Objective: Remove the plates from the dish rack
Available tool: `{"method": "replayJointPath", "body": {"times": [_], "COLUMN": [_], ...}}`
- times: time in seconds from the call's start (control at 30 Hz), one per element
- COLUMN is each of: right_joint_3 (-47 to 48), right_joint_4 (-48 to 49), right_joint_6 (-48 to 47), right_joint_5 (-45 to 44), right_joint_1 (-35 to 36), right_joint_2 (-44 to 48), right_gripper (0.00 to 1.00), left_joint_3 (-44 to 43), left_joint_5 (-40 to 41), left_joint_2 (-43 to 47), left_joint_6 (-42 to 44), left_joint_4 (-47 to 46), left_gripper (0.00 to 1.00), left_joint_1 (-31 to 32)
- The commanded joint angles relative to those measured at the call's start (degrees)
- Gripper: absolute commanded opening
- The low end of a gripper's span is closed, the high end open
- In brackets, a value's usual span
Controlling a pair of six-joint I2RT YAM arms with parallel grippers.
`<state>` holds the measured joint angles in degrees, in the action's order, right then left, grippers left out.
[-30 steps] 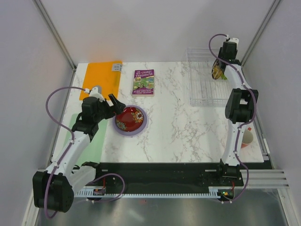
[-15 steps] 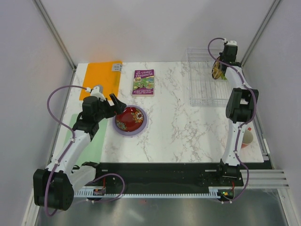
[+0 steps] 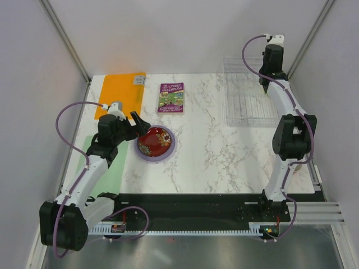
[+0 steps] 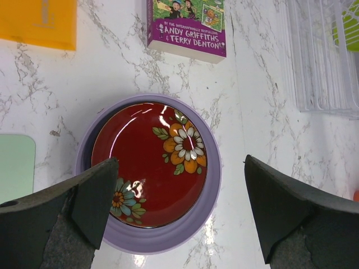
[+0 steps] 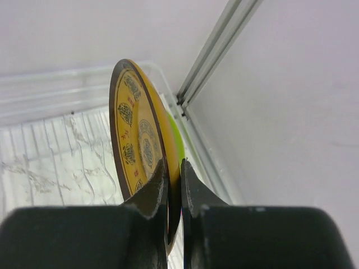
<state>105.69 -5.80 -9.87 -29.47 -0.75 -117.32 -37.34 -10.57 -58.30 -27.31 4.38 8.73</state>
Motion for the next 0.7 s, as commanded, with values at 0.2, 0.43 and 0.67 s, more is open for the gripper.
{"method": "replayJointPath", "body": {"times": [0.2, 0.43, 0.67], "right_joint_3": [-6.97, -19.81, -33.87], "right_joint_4": [-0.87, -3.25, 1.74], "right_joint_6": [9.05, 22.78, 32.45], "right_joint_5": [4.74, 26.64, 42.56], "right_joint_1": [2.69, 3.04, 4.18], "right_joint_2": [18.34, 29.15, 35.57], "right_gripper": [0.04, 0.04, 0.04], "left_joint_3": [-0.18, 2.45, 6.48], "left_joint_5": [-3.56, -12.81, -16.67], "left_joint_2": [-2.07, -4.80, -5.94], "left_joint_6": [-1.15, -8.11, -11.79], "left_joint_4": [-9.46, -21.06, -30.21], "left_gripper": [1.00, 0.99, 0.99], "left_joint_1": [-0.03, -0.03, -0.03]}}
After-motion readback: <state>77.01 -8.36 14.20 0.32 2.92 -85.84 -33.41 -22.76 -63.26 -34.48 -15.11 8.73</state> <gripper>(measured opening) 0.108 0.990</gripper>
